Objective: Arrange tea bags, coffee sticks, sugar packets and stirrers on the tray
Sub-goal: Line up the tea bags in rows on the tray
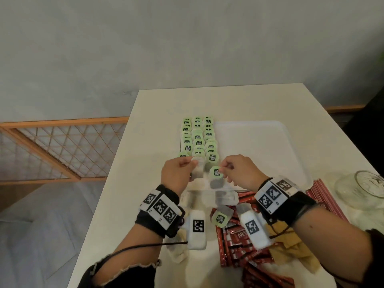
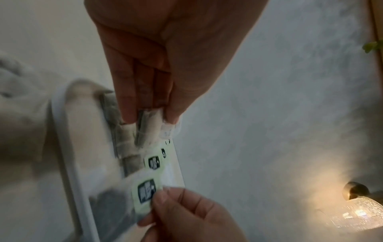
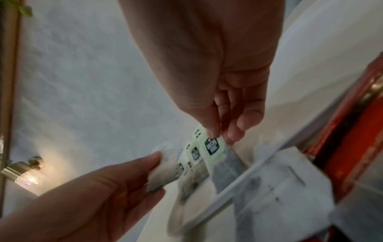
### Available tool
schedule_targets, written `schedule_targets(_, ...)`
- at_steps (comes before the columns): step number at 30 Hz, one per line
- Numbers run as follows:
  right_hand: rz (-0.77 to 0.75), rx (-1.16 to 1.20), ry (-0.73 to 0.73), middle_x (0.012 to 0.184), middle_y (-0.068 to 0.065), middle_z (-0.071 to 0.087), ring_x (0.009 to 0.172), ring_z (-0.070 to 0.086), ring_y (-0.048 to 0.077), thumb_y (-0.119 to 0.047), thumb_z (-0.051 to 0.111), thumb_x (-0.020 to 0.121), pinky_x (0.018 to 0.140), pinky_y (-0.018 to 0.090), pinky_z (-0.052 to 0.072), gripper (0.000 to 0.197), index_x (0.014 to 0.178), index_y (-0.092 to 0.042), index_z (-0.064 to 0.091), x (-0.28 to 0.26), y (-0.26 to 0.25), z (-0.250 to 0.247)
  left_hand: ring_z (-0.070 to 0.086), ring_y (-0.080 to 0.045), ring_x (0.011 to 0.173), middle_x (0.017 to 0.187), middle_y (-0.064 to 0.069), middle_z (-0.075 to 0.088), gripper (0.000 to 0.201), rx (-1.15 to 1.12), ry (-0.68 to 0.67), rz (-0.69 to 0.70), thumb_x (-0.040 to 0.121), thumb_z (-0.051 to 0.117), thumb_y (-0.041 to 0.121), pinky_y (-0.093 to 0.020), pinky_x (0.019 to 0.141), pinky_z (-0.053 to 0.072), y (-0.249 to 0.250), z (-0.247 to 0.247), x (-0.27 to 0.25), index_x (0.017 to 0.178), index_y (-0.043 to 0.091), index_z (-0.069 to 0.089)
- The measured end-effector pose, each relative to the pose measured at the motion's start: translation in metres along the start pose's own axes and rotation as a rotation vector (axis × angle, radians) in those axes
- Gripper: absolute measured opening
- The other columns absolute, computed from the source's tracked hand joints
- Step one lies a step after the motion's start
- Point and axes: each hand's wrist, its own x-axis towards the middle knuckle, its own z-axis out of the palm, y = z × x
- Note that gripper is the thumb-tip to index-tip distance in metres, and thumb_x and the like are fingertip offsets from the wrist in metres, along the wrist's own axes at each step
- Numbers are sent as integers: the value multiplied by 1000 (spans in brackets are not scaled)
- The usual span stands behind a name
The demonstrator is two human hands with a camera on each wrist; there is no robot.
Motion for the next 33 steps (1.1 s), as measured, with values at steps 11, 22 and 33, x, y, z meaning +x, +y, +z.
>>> schedule_targets(11,-6,-38,112,71,-7,59,70,59,18,-14,61,93,66,25,45,8,85,-13,64,31,-8,4,70,-26,92,88,1,76,14,-9,55,-26,89,66,20,-28,66,54,-3,-32,22,97,19,78)
schedule_targets(22,-189,193,156,75,-12,59,55,50,-9,-31,69,88,57,10,35,14,91,-17,67,14,-37,8,63,-15,72,76,-6,70,20,-19,-57,134,83,75,13,-34,73,53,16,-14,8,102,20,73)
schedule_targets(33,-238,108,153,76,-4,67,63,54,3,-31,59,94,62,20,41,23,80,-14,66,7,-52,9,70,-11,84,87,5,74,23,198,-50,165,79,78,32,-39,79,59,28,-3,-12,100,25,73)
